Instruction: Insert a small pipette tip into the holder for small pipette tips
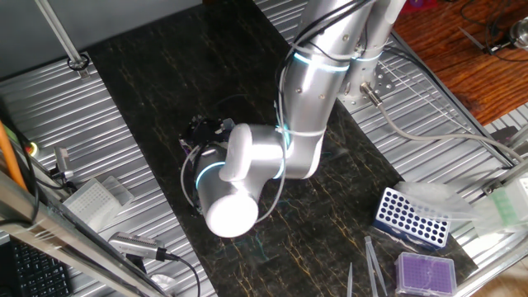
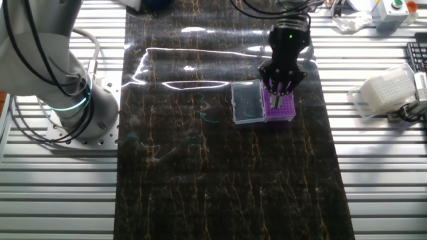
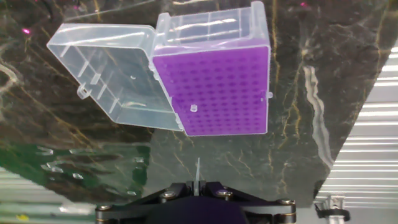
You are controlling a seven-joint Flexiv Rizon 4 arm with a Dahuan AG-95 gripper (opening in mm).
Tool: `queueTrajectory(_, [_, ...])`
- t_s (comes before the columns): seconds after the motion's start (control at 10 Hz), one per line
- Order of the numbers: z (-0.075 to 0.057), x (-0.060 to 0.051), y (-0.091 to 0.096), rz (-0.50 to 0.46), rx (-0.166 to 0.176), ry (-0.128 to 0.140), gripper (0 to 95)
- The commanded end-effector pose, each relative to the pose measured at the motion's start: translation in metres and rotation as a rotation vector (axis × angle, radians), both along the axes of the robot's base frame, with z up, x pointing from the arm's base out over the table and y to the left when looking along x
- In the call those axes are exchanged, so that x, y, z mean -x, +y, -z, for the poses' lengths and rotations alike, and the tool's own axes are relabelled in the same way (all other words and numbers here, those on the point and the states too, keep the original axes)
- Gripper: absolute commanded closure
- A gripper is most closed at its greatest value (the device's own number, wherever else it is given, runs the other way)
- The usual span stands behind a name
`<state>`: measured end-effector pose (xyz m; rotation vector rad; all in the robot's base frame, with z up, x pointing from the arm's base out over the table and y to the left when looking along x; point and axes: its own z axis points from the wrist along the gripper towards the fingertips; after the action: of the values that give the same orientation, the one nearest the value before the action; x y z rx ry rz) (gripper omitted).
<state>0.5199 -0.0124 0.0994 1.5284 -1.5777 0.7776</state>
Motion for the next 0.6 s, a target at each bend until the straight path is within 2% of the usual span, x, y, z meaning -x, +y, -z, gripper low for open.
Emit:
queueTrajectory(0.1, [-0.0001, -0.0003, -0.0003, -0.024, 0.017, 0.009, 95.0])
queueTrajectory(0.6, [0.0005, -0.0005, 0.0007, -0.061, 0.068, 0.040, 95.0])
